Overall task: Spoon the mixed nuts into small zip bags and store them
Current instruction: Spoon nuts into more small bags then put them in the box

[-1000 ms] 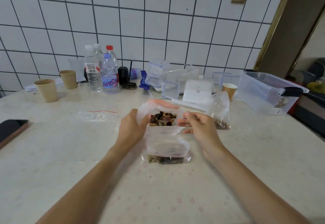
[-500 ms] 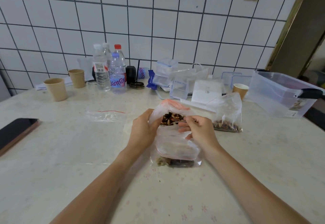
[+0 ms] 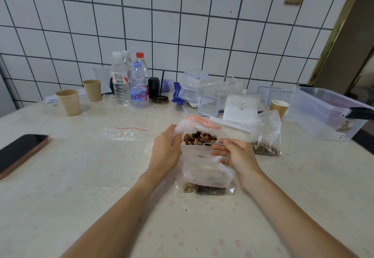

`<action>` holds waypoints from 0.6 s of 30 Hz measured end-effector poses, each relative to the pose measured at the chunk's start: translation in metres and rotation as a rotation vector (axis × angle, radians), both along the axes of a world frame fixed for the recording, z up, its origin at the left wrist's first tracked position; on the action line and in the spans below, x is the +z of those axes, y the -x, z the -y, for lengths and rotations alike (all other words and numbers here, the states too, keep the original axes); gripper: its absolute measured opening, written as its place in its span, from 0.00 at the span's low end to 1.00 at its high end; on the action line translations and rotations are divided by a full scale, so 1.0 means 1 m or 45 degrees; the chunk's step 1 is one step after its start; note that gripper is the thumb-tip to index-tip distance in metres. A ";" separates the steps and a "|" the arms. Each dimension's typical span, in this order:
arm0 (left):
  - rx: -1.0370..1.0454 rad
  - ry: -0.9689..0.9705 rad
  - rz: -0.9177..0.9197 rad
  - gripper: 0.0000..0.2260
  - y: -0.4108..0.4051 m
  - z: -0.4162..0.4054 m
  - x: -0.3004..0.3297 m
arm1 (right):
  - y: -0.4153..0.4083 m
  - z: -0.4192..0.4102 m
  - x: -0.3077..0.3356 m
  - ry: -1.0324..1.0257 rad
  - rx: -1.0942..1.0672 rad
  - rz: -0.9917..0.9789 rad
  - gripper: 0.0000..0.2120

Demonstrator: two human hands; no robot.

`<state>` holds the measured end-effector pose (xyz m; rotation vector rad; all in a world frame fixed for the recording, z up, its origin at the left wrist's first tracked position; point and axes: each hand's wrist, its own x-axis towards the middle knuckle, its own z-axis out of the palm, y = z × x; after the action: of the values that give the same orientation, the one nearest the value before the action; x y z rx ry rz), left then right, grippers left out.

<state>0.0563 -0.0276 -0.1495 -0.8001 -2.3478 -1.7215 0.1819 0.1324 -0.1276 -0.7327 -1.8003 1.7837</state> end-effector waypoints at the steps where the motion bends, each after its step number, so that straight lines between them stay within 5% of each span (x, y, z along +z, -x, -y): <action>1: 0.004 -0.003 0.001 0.07 0.000 0.000 0.001 | 0.000 0.000 0.000 0.022 0.004 -0.005 0.10; 7: 0.032 -0.045 0.106 0.08 0.004 0.002 0.003 | -0.005 -0.003 0.011 0.034 -0.001 -0.057 0.09; 10: 0.059 -0.033 0.170 0.16 0.003 0.005 0.004 | -0.012 -0.003 0.021 0.022 0.001 -0.087 0.09; 18: 0.172 0.067 -0.004 0.25 -0.002 0.020 0.011 | -0.050 -0.006 0.045 -0.032 0.037 -0.154 0.10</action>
<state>0.0580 -0.0480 -0.1382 -0.6348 -2.3940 -1.6105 0.2318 0.1386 -0.0826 -0.5789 -1.7585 1.7813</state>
